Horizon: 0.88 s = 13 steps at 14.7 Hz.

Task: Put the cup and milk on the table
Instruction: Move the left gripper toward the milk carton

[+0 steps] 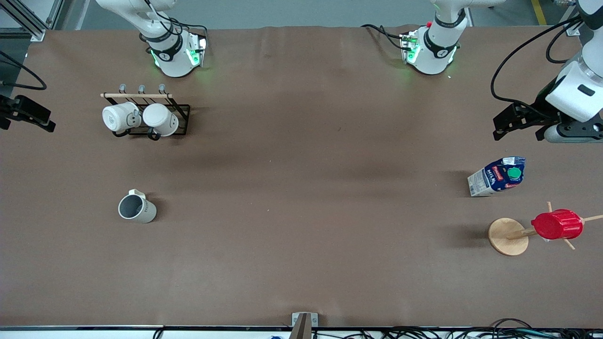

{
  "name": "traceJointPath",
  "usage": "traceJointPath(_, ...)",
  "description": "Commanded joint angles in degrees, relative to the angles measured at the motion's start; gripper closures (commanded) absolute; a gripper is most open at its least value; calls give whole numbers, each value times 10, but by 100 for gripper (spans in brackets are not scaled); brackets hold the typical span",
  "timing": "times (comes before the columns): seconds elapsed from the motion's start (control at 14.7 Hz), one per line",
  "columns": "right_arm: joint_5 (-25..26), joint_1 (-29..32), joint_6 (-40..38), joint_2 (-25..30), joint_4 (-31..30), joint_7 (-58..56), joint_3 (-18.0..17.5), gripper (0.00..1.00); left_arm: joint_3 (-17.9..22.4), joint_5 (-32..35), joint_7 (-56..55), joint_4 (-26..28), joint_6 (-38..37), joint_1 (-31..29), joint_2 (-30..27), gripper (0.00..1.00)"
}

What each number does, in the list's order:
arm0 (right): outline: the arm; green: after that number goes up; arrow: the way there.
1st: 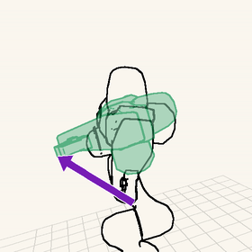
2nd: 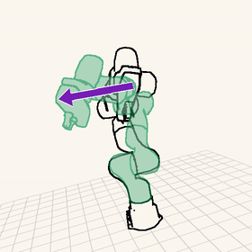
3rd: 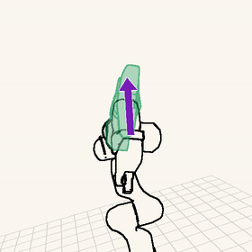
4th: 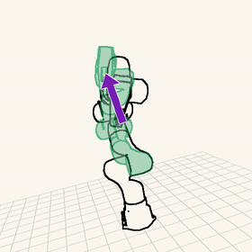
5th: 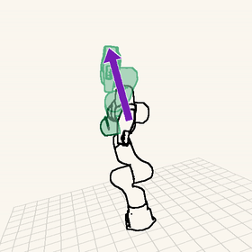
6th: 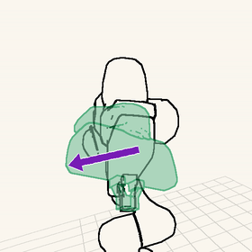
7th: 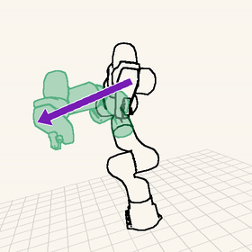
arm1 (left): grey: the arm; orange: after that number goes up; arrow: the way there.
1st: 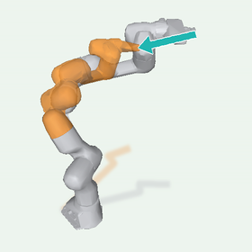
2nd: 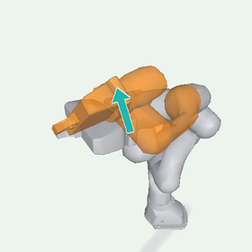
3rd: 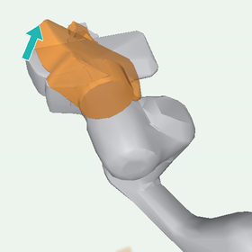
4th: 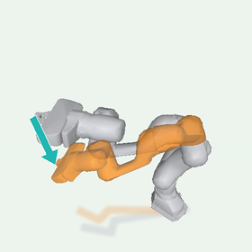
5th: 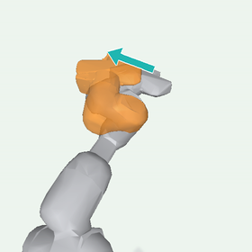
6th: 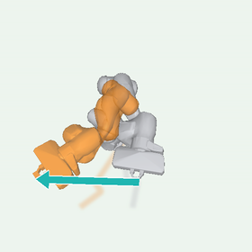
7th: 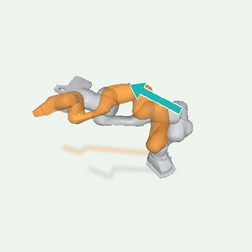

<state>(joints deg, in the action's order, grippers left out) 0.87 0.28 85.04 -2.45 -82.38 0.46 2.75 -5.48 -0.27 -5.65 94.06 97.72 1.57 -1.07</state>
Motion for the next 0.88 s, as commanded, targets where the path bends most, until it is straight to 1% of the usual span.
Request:
traceJointPath(0.0, -16, 5, 7, 12, -15, -11, 1, 0, -2, 13, -5, 6, 1, -2, -7, 0)
traceJointPath(0.41, -17, 5, 6, 11, -15, -11, 2, 0, -1, 11, -6, 3, -11, -2, -3, 0)
traceJointPath(0.68, -16, 6, 3, 11, -11, -17, 2, 0, 32, 5, 7, 4, -15, 2, -5, 2)
traceJointPath(0.81, -15, 6, 1, 11, -11, -17, 2, 0, 34, 6, 7, 6, -15, 1, -4, 2)
